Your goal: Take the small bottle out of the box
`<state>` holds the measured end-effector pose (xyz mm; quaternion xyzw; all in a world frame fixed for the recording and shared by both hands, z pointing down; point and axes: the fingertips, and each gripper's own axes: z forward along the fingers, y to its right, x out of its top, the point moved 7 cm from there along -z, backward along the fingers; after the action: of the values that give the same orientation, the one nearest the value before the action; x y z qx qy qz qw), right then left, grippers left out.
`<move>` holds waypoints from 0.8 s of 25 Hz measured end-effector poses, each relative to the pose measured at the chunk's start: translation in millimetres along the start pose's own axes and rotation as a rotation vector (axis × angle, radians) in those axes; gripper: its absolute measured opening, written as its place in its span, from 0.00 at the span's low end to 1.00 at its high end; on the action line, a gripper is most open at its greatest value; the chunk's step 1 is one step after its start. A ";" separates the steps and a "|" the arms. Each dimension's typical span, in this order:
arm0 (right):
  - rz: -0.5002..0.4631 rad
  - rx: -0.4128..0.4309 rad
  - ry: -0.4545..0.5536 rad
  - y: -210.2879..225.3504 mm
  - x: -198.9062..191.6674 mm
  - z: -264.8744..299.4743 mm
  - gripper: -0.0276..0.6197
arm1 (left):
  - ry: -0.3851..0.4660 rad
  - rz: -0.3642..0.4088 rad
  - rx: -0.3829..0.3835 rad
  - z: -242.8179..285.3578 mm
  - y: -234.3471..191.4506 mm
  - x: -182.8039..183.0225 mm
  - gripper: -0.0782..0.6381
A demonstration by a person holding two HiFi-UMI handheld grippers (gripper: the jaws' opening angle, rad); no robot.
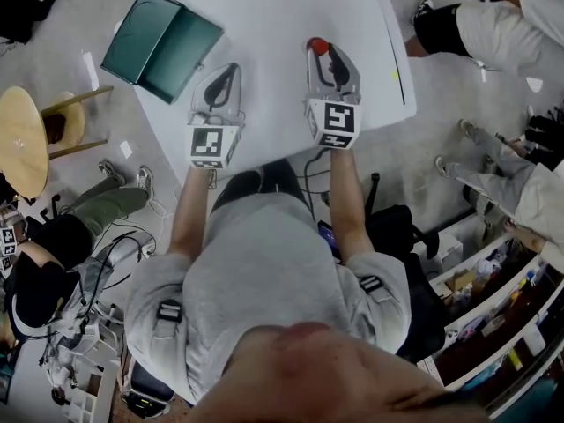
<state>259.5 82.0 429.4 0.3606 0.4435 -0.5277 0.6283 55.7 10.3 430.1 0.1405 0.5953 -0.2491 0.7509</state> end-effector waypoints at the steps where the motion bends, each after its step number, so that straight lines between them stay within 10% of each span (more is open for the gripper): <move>1: 0.002 -0.004 -0.003 2.5 -2.4 0.5 0.24 | -0.003 0.001 -0.003 2.5 1.0 -1.4 0.13; 20: 0.036 -0.033 -0.081 34.6 -52.9 16.5 0.24 | -0.077 -0.016 -0.028 39.3 13.8 -38.1 0.13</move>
<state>293.8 91.3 484.3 0.3368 0.4197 -0.5229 0.6610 89.1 9.8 475.6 0.1156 0.5705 -0.2517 0.7732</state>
